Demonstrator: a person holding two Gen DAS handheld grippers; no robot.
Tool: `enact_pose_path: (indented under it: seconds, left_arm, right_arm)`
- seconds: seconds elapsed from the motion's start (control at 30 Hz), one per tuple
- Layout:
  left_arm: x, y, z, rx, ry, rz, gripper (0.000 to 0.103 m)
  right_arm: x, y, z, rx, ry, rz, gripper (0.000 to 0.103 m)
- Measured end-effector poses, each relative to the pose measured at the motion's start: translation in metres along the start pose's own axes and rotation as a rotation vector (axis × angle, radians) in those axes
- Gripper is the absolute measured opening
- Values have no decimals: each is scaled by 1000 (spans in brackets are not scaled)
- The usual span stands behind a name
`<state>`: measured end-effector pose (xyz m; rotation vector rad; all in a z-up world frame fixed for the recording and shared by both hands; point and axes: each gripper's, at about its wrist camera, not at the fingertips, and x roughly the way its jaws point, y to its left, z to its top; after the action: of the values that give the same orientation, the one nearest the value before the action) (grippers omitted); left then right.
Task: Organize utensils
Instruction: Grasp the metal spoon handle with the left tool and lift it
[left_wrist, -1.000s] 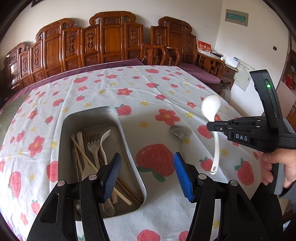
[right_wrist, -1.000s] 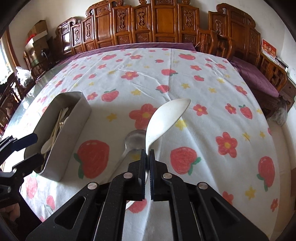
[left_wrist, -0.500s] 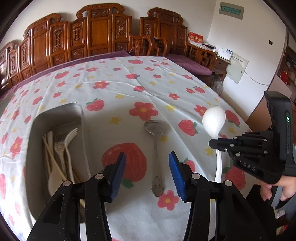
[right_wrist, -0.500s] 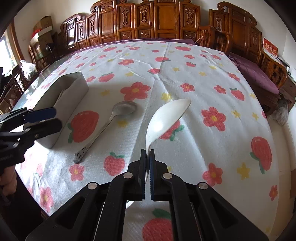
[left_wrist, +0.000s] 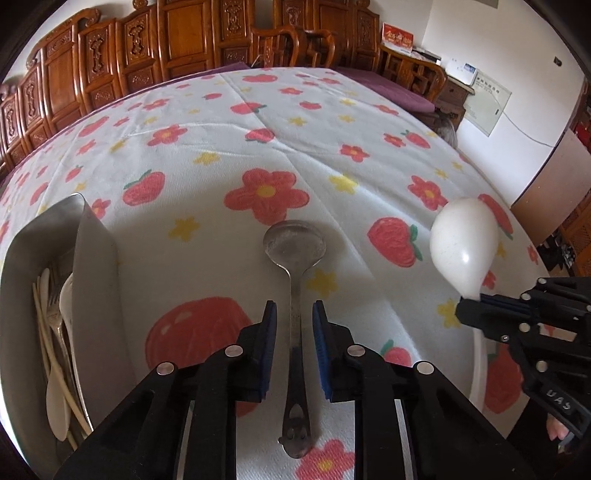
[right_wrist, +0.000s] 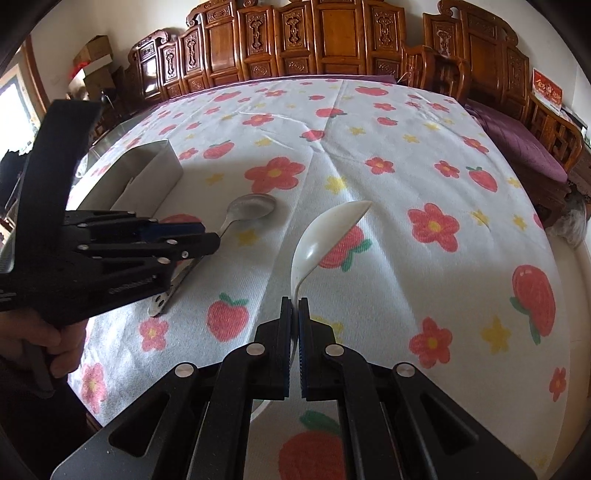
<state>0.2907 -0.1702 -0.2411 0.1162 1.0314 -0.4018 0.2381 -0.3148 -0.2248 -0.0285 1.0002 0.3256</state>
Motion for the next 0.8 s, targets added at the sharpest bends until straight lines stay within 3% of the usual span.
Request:
enact_pose_path:
  seconds: [0.43, 0.47, 0.5, 0.8]
  left_arm:
    - [5, -10, 0, 57, 10, 71, 15]
    - [5, -10, 1, 58, 14, 73, 14]
    - [6, -10, 1, 59, 16, 67, 5]
    - [-10, -7, -1, 70, -10, 70, 5]
  right_arm:
    - [-3, 0, 3, 2, -5, 1, 5]
    - [-3, -1, 4, 2, -5, 0, 5]
    - [-3, -1, 3, 3, -5, 1, 5]
    - [-8, 3, 4, -8, -16, 7, 5]
